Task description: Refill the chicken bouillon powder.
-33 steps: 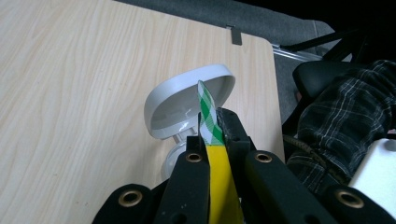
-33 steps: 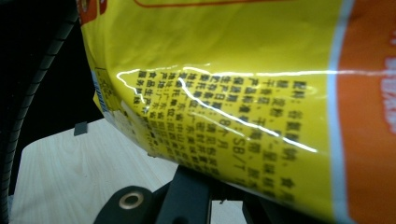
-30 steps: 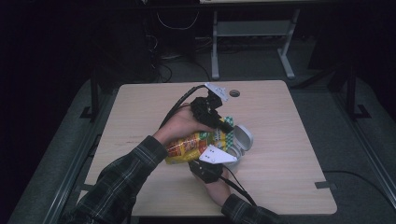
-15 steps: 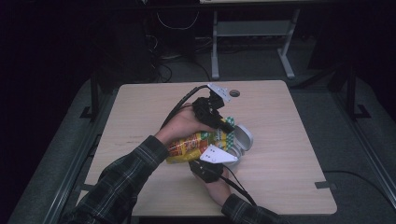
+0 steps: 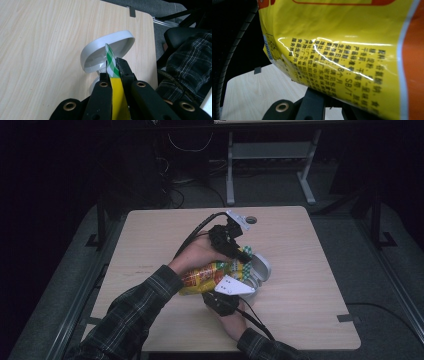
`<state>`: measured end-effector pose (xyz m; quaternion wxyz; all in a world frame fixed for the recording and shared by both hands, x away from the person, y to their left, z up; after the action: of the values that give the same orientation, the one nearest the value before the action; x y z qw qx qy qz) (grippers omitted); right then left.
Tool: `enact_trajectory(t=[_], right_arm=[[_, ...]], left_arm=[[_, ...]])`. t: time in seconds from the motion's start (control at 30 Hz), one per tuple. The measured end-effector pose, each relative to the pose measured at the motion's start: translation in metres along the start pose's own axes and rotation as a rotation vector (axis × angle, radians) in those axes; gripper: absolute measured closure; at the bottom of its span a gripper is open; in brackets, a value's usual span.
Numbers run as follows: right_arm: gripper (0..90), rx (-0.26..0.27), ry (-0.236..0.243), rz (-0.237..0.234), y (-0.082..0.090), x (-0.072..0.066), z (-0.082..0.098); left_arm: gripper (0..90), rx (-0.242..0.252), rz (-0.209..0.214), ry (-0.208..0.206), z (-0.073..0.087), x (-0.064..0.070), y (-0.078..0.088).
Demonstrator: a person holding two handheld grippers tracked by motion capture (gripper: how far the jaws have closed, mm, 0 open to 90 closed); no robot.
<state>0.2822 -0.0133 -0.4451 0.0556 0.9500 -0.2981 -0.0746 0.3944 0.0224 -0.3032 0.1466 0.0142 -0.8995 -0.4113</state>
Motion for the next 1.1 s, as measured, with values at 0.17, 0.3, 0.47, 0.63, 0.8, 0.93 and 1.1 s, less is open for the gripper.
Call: enact_trajectory(t=[0.17, 0.3, 0.47, 0.63, 0.8, 0.93, 1.1], right_arm=[[89.9, 0.003, -0.002, -0.002, 0.0002, 0.0003, 0.0002], [89.9, 0.003, -0.008, -0.001, 0.0006, 0.0004, 0.0002], [89.9, 0.013, -0.014, -0.009, 0.0012, 0.0014, 0.0002], [89.9, 0.018, -0.023, -0.010, 0.0020, 0.0015, 0.0002], [89.9, 0.025, -0.031, -0.012, 0.0030, 0.0019, -0.0005], [89.9, 0.027, -0.030, -0.012, 0.0034, 0.0024, -0.0009], [89.9, 0.028, -0.032, -0.013, 0.0038, 0.0028, -0.0010]], left_arm=[[89.6, -0.008, -0.001, 0.007, -0.0004, -0.0015, -0.0015], [89.7, -0.011, -0.001, 0.010, -0.0011, -0.0017, -0.0024], [89.6, -0.021, -0.007, 0.009, -0.0028, -0.0015, -0.0041], [89.7, -0.027, -0.013, 0.014, -0.0045, -0.0007, -0.0059], [89.6, -0.037, -0.019, 0.009, -0.0073, 0.0001, -0.0086], [89.6, -0.041, -0.025, 0.008, -0.0083, 0.0006, -0.0091], [89.6, -0.045, -0.026, 0.007, -0.0088, 0.0005, -0.0091]])
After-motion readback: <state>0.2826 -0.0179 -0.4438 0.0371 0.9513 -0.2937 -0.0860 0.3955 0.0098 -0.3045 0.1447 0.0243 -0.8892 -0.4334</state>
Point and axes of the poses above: each handheld gripper's, and its own axes: y roughly backward along the jaws, z roughly out of its underside, x roughly to its right, the point moved 1 cm from there along -y, roughly forward along the jaws, and after that the axes turned 3 degrees about y, right-handed, at the moved point
